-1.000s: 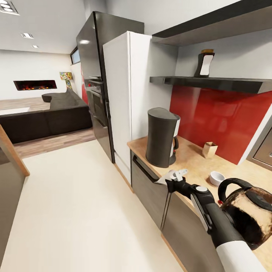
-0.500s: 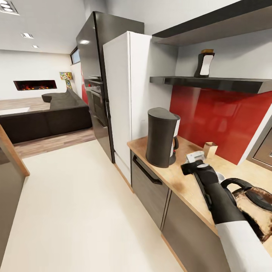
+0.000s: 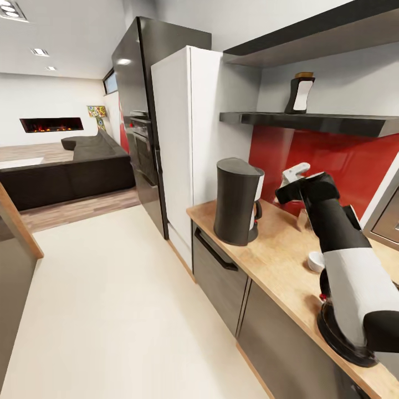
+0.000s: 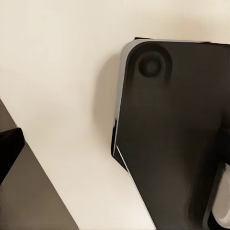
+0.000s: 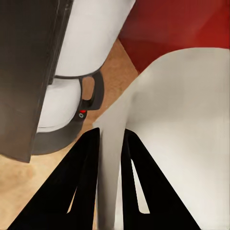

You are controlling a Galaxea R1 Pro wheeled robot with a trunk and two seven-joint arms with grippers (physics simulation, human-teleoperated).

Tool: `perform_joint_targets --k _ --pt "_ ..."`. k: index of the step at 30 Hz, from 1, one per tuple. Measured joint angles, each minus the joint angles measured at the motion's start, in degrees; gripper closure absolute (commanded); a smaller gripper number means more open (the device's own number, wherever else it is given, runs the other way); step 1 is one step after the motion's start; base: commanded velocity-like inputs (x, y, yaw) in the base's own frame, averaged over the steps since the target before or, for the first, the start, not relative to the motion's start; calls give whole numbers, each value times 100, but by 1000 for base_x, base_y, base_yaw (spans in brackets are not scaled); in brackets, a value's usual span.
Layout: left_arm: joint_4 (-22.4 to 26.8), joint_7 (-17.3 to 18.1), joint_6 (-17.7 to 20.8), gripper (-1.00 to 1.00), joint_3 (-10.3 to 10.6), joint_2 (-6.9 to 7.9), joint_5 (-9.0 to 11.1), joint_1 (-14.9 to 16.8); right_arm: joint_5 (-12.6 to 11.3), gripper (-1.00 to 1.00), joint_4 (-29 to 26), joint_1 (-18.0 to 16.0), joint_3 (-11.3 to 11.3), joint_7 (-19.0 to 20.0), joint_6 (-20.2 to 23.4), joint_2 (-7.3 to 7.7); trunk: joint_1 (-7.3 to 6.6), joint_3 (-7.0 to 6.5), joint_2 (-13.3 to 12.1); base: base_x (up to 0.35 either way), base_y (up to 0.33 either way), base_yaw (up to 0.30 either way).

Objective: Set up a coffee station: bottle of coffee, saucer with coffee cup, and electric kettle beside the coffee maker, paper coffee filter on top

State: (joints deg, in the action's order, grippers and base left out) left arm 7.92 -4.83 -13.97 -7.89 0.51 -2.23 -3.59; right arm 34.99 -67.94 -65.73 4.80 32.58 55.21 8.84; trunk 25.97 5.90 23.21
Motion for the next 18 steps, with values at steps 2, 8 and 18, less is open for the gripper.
perform_joint_targets --k 2,8,18 --pt "0 3 0 -100 0 13 1 0 164 100 127 -333 1 435 9 107 0 0 0 0 0 0" --pt "0 4 2 -100 1 29 1 0 907 100 386 -1015 30 1589 -30 371 0 0 0 0 0 0" --pt "-8 4 15 -100 5 39 1 -3 2473 100 352 -1128 16 3003 -1393 438 -3 1 1 66 0 0"
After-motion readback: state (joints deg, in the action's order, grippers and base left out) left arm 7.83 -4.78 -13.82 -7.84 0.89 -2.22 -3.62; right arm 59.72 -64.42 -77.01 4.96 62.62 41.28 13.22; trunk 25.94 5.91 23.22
